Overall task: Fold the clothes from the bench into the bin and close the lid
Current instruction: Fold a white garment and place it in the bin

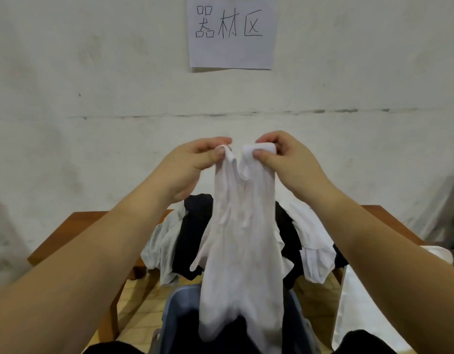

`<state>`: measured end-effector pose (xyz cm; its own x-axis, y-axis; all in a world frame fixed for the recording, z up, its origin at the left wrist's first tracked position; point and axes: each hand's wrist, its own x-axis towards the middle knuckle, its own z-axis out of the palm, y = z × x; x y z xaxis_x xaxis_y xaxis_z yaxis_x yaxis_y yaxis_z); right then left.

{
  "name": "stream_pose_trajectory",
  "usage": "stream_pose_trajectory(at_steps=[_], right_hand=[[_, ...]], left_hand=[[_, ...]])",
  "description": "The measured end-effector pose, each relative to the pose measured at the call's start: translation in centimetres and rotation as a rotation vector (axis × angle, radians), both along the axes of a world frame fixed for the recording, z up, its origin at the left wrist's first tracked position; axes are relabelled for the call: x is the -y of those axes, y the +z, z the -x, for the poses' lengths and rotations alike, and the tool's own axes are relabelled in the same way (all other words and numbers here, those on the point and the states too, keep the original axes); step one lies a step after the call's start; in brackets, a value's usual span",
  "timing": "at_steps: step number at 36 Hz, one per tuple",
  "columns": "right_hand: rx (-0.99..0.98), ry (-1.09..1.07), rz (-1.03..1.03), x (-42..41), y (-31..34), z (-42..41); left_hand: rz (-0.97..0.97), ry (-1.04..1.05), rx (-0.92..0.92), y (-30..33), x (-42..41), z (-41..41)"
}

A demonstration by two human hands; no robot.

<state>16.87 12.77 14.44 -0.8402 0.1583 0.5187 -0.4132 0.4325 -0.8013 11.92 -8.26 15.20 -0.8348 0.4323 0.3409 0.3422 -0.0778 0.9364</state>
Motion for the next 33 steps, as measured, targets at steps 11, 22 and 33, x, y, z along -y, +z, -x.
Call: stream_pose_trajectory(at_steps=[11, 22, 33], right_hand=[[0.199, 0.299, 0.361, 2.0, -6.4, 1.3], [0.739, 0.479, -0.473, 3.6, -17.7, 0.3], [0.905, 0.407, -0.37, -1.0, -19.9, -1.1]], left_hand=[[0.01, -0.005, 0.105, -2.9, -0.5, -0.6], [-0.067, -0.025, 0.177, -4.0, 1.6, 0.1], [-0.209, 0.053, 0.194, -4.6, 5.1, 0.7]])
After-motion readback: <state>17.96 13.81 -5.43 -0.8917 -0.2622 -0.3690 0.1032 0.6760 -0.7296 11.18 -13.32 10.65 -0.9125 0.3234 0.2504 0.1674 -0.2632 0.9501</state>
